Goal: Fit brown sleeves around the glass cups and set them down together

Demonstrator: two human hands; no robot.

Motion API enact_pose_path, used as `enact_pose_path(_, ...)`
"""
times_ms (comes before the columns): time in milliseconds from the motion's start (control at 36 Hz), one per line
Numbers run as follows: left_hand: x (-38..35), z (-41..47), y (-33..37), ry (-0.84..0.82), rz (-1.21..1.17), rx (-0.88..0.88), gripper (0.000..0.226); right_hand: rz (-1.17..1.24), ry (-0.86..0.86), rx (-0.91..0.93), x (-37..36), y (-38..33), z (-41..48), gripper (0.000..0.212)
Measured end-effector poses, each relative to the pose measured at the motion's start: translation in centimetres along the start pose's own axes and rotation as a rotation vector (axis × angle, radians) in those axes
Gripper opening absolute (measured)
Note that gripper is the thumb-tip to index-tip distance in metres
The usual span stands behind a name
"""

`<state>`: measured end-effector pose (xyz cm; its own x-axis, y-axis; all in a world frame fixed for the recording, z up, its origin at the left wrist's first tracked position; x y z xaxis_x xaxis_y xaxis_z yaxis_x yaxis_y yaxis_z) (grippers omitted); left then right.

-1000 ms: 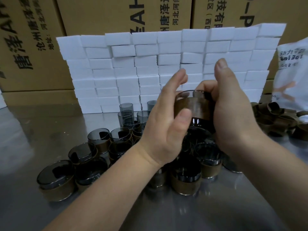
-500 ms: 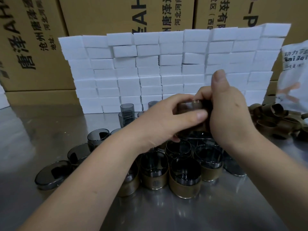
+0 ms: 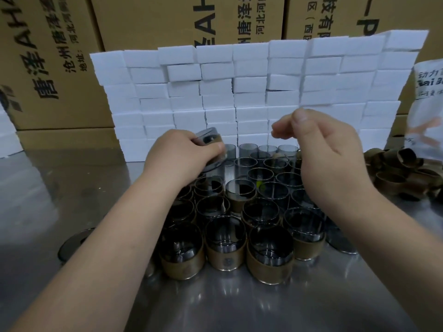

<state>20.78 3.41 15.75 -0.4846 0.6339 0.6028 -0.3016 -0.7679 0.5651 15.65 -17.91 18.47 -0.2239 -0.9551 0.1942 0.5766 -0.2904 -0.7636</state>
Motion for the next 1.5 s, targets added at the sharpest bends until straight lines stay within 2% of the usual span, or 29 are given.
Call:
enact_pose_path(139, -0.1, 2.5, -0.2, -0.014, 0.106, 0.011, 0.027, 0.033, -0.019, 0.004, -0.2, -0.4, -0.2, 0.03)
enact_pose_path(194, -1.4, 4.2, 0.1, -0.084, 0.154, 0.009, 0.026, 0.034, -0.013, 0.004, -0.2, -0.4, -0.2, 0.03)
enact_pose_path(250, -3.4, 5.8, 0.4, -0.188, 0.242, -0.006, 0.01, 0.027, 0.001, 0.015, -0.1, -0.6, -0.3, 0.03)
enact_pose_path(417, -9.7, 7.7, 0.4, -0.417, 0.331, -0.115, 0.025, 0.063, 0.046, -0.015, 0.7, -0.2, 0.2, 0.031)
enact_pose_path(667, -12.0, 8.0, -2.1, -0.495, 0.395, -0.061, 0.034, 0.028, 0.055, -0.017, 0.8, 0.0, 0.4, 0.033)
enact_pose_path(889, -12.0, 7.6, -2.1, -0.592, 0.392, -0.087, 0.028, 0.001, 0.1, -0.13, 1.7, 1.4, 1.1, 0.035)
enact_pose_path(972, -12.5, 6.7, -3.0, -0.653, 0.365, -0.087, 0.025, -0.008, 0.115, -0.186, 2.0, 2.3, 1.3, 0.03)
enact_pose_path(1111, -13.6, 5.3, -5.1, -0.727, 0.358, -0.084, 0.037, -0.02, 0.12, -0.191, 2.2, 2.5, 1.5, 0.033)
enact_pose_path(1222, -14.2, 4.9, -5.5, -0.777, 0.357, -0.116, 0.023, -0.027, 0.115, -0.196, 1.9, 2.8, 1.6, 0.037)
enact_pose_path(1306, -13.8, 5.6, -5.3, -0.753, 0.356, -0.132, 0.024, -0.025, 0.108, -0.195, 1.8, 2.9, 1.6, 0.037)
enact_pose_path(1417, -12.2, 8.0, -5.1, -0.555, 0.378, -0.138, 0.029, -0.016, 0.119, -0.191, 2.1, 2.9, 1.7, 0.035)
enact_pose_path(1500, -12.3, 8.3, -6.3, -0.597, 0.491, -0.081, 0.033, -0.013, 0.121, -0.195, 2.3, 3.0, 1.7, 0.036)
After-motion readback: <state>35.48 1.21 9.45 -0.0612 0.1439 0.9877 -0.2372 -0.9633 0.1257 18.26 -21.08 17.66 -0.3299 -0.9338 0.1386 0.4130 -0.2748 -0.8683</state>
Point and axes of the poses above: each hand's wrist, its own z-axis towards the middle knuckle, its own x-axis out of the back of the hand, y = z × x, the point moved 10 cm from there along z, towards the middle knuckle, and after that the axes turned 12 degrees about -x, right-handed, at the moved point
